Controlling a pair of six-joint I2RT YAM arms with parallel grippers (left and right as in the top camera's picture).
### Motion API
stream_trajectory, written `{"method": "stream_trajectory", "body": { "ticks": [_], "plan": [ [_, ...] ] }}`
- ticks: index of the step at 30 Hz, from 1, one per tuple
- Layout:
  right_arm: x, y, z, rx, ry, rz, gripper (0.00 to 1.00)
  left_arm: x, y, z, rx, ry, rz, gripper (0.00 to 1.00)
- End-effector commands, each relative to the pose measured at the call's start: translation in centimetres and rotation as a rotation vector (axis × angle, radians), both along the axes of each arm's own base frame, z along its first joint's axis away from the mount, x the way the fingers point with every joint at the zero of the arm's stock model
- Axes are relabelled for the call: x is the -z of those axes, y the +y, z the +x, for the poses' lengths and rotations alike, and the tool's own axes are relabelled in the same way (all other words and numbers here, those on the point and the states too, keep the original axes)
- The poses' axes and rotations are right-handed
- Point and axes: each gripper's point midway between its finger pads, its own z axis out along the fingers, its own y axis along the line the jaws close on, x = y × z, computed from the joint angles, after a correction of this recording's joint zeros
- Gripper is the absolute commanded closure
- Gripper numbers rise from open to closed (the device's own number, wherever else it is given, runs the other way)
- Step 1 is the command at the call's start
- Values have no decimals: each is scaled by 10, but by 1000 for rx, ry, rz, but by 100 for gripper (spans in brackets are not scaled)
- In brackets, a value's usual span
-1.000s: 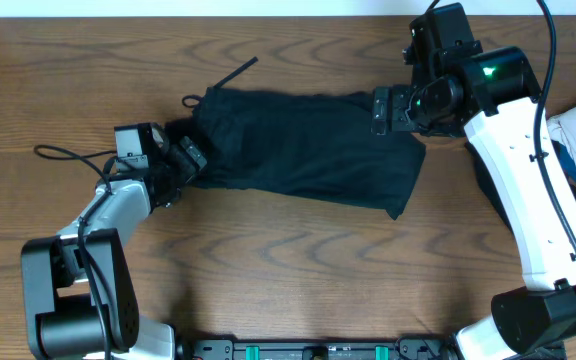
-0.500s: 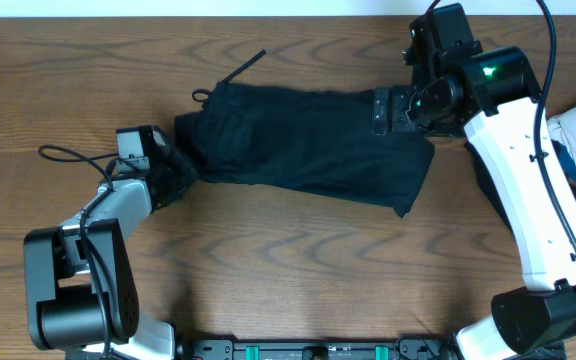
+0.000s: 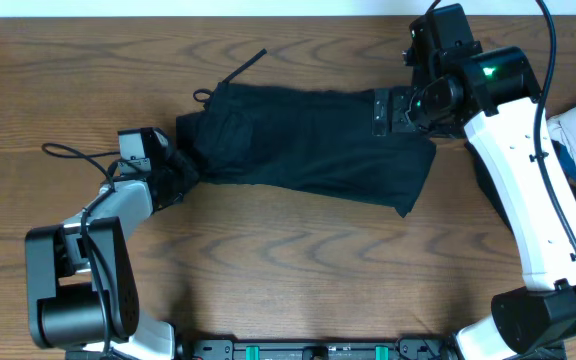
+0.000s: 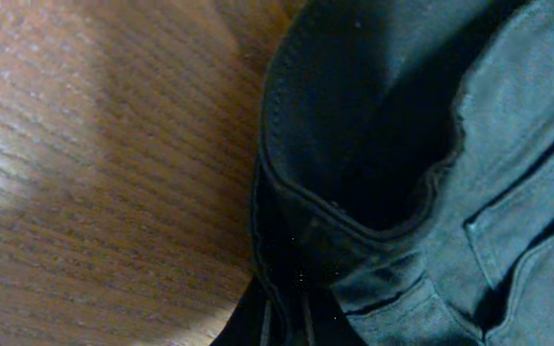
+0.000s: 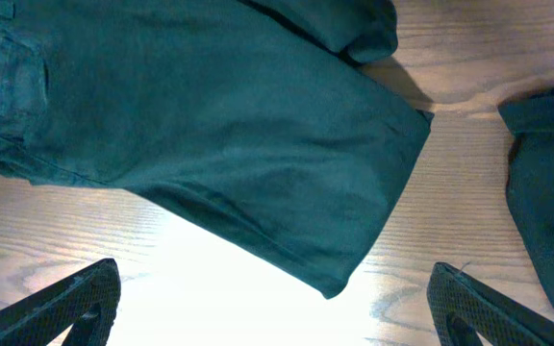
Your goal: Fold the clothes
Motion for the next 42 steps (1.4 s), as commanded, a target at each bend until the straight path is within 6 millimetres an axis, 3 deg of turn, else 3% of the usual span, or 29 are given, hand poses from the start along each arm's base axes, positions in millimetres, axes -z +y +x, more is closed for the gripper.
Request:
{"method": "stream_trajectory", "body": {
  "ticks": [1, 4, 8, 15, 20, 23, 30, 33, 36, 39, 42],
  "plan": [
    [3, -1, -2, 4, 13, -6, 1, -30, 0, 7, 59, -101, 52, 94],
    [4, 1, -6, -2, 30, 5, 1, -71, 1, 12, 57, -210, 68, 94],
    [5, 18, -19, -42, 95, 102, 1, -124, 1, 10, 52, -344, 91, 94],
    [-12, 79, -49, -241, 184, 399, 1, -199, 0, -4, 46, -549, 121, 94],
    [-25, 117, -66, -327, 218, 528, 1, -230, -1, -11, 43, -634, 134, 94],
    [-28, 139, -73, -299, 243, 567, 1, -238, 3, -13, 25, -657, 154, 94],
    [-24, 187, -61, -193, 221, 669, 1, -248, 12, -12, -19, -676, 197, 94],
    [-10, 193, -48, -189, 178, 681, 1, -262, 14, -10, -1, -713, 234, 94],
    [18, 182, -32, -160, 104, 583, 1, -284, 18, -7, -14, -754, 263, 94],
    [40, 164, -18, -278, -25, 407, 3, -307, 18, -7, -9, -792, 280, 94],
    [51, 157, -21, -475, -88, 282, 12, -329, 18, -7, 2, -827, 301, 94]
  ]
}}
